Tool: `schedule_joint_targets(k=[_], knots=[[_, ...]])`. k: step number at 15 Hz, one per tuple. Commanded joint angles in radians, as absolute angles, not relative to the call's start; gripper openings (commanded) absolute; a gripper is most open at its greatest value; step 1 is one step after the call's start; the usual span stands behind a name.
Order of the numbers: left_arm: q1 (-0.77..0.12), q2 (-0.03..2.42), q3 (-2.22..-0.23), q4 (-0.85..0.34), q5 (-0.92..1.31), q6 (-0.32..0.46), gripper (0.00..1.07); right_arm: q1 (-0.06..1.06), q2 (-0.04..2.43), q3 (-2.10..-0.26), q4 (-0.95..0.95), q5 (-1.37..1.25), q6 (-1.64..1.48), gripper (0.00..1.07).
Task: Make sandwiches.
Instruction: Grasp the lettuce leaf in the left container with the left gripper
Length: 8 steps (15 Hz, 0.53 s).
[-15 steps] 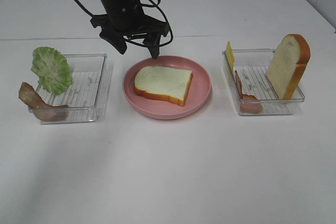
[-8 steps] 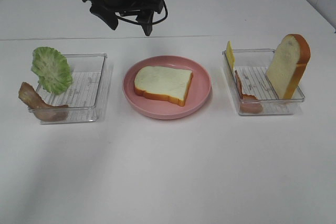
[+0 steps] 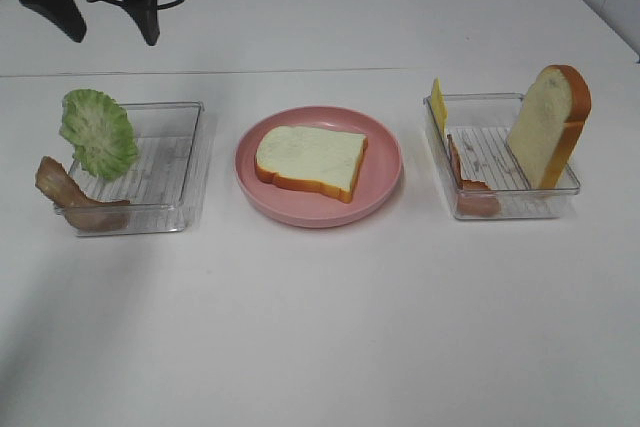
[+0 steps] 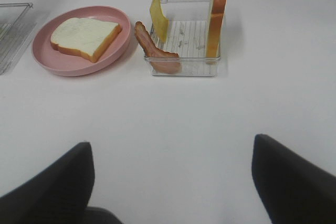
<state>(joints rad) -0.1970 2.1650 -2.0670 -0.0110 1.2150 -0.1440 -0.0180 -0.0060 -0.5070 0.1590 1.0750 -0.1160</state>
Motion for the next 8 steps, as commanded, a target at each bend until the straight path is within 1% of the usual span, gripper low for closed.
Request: schedule_joint_targets(k=[1,6,8], knots=[[-0.149,2.147,-2.037,-0.014,1.283,-0.151,0.76,-0.021,-0.018,-0.505,0.161,1.063,-0.117,0.77],[-0.054,2.157,-1.985,-0.011,1.273,-0.151,0.76,-0.021,-0.018,-0.505,0.161,1.063,-0.117,0.77],[-0.042,2.206,-1.984,-0.012,1.273,-0.149,0.76,-0.021,-0.018,-0.505,0.161,1.063,-0.117,0.77]])
